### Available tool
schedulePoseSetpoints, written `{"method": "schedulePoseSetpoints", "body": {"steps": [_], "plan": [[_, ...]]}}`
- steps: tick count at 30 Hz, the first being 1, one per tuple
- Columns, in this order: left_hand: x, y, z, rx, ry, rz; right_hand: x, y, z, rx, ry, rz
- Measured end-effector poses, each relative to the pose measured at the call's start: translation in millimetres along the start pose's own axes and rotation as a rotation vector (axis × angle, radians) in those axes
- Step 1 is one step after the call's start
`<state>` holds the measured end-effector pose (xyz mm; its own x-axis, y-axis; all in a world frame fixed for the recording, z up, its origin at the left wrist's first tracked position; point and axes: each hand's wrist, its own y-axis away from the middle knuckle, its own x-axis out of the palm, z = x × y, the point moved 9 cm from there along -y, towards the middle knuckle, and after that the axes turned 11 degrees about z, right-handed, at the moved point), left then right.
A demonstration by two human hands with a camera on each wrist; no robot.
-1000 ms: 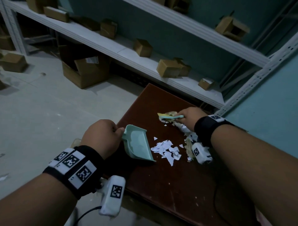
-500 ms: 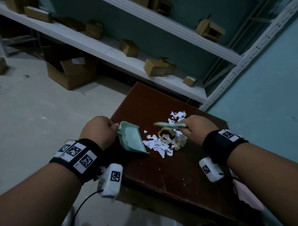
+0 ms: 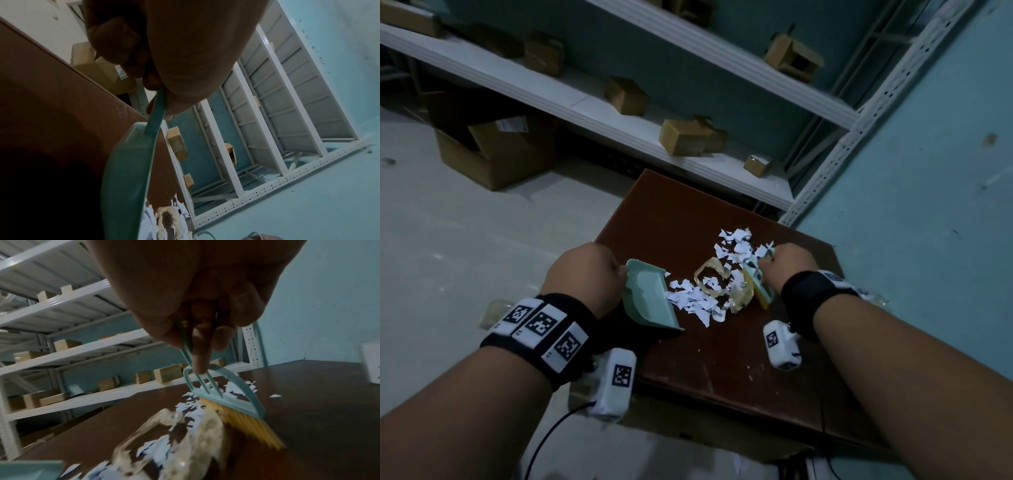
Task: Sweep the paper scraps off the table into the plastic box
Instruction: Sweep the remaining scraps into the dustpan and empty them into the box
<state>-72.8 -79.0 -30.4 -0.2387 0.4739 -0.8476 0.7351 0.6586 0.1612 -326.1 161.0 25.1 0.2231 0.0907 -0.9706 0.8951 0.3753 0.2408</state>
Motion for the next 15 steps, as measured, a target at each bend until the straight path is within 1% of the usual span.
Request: {"method": "schedulePoseSetpoints", "body": {"steps": [3,5,12,15], "plan": [[-1.6,-1.3,-7.7,0.014,-0.022,-0.024,13.2,7.6,18.8,-0.039,-0.062,0.038],[-3.0,-2.9,-9.9,0.013,-0.02,-0.034,18.1,13.7,32.2,-0.071,-0.05,0.046],[-3.3,-9.7,-5.9,-0.016,0.035,-0.032,22.9,32.2,70.9,-0.182,-0.076,0.06],[0.9,-12.9,-2.2,-0.023,0.055,-0.009,24.5,39.5,82.3,-0.218,-0.083,0.059]]}}
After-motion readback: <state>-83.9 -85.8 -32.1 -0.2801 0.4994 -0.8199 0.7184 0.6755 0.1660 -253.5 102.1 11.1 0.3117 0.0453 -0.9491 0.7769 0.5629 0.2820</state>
